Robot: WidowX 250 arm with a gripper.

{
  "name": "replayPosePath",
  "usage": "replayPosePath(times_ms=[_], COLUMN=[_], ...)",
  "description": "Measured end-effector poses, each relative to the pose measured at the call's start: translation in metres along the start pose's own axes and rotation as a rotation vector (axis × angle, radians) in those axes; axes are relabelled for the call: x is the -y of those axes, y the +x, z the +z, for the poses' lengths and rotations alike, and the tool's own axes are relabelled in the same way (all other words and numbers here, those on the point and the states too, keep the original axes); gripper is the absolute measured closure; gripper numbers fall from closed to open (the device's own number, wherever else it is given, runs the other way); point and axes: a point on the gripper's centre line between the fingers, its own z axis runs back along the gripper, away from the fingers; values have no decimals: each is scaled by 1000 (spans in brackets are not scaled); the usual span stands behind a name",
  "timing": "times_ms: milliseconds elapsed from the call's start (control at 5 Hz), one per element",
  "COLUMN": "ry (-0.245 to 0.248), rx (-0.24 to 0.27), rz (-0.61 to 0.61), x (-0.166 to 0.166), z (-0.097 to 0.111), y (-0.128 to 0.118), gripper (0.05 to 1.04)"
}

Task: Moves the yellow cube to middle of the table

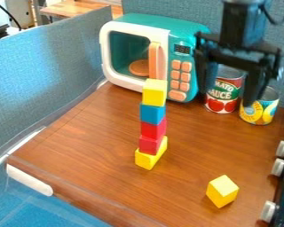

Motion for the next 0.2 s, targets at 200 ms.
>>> replayPosePath(times_ms=[200], ry=[-11], rx=[17], rz=[16], x=[-6], z=[14], y=[1], gripper=[83])
